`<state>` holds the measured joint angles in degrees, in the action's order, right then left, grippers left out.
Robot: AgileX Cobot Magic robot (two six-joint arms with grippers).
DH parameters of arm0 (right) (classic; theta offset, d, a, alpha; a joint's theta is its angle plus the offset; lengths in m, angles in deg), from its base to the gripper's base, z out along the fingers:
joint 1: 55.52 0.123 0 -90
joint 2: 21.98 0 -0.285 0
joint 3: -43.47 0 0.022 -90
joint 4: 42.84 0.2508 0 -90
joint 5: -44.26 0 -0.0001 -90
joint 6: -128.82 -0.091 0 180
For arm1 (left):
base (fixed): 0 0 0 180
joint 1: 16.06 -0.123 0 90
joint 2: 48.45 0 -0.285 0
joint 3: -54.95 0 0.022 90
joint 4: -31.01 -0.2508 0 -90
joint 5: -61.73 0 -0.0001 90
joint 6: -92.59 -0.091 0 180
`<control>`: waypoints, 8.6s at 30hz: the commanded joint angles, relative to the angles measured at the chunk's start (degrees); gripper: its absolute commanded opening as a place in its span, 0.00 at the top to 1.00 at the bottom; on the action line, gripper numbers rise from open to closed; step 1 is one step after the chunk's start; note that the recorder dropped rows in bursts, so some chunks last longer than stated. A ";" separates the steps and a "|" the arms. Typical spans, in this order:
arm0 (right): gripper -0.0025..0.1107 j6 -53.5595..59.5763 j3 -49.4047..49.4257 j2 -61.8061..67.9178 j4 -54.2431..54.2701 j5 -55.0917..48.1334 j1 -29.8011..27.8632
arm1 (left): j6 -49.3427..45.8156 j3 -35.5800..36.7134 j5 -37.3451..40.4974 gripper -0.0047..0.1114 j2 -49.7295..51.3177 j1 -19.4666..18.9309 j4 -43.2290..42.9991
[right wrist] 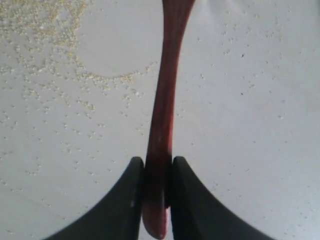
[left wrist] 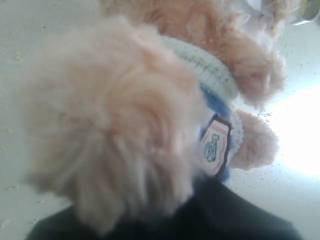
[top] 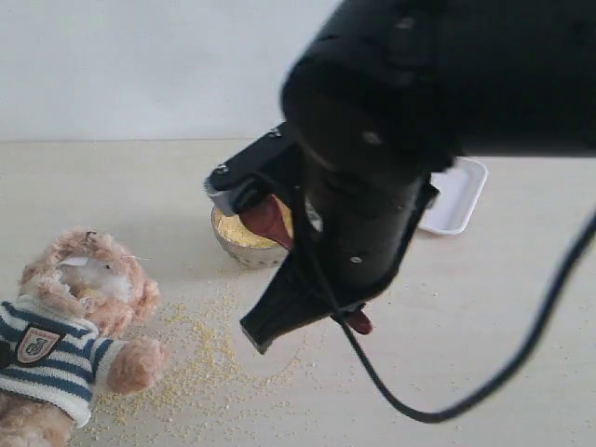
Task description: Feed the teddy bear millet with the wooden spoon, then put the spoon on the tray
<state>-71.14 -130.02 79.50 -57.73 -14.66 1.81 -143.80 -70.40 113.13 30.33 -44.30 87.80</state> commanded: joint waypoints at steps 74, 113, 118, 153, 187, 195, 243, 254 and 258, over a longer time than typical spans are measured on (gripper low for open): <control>0.95 23.23 -28.09 31.58 -32.38 -11.05 -7.35 | -0.27 0.24 0.64 0.92 -0.19 -0.16 0.82; 0.95 23.38 -28.09 33.81 -24.52 -11.05 -3.53 | -0.27 0.24 0.64 0.92 -0.19 -0.16 0.82; 0.95 24.56 -28.09 33.81 -22.01 -11.05 -3.53 | -0.27 0.24 0.64 0.92 -0.19 -0.16 0.82; 0.95 29.71 -32.08 32.25 -4.62 -11.05 -9.46 | -0.27 0.24 0.64 0.92 -0.19 -0.16 0.82; 0.95 28.98 -28.38 22.22 22.38 -11.05 -18.66 | -0.27 0.24 0.64 0.92 -0.19 -0.16 0.82; 0.95 30.13 -15.44 13.78 26.58 -11.05 -20.46 | -0.27 0.24 0.64 0.92 -0.19 -0.16 0.82; 0.95 6.81 33.52 -25.89 14.89 12.59 -13.07 | -0.27 0.24 0.64 0.92 -0.19 -0.16 0.82; 0.95 -23.81 39.94 -25.89 -2.69 19.07 -2.97 | -0.27 0.24 0.64 0.92 -0.19 -0.16 0.82; 0.95 -38.28 41.32 -25.89 -10.93 20.63 1.86 | -0.27 0.24 0.64 0.92 -0.19 -0.16 0.82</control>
<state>-99.89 -89.33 54.04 -62.63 4.44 0.78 -143.80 -70.40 113.13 30.33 -44.30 87.80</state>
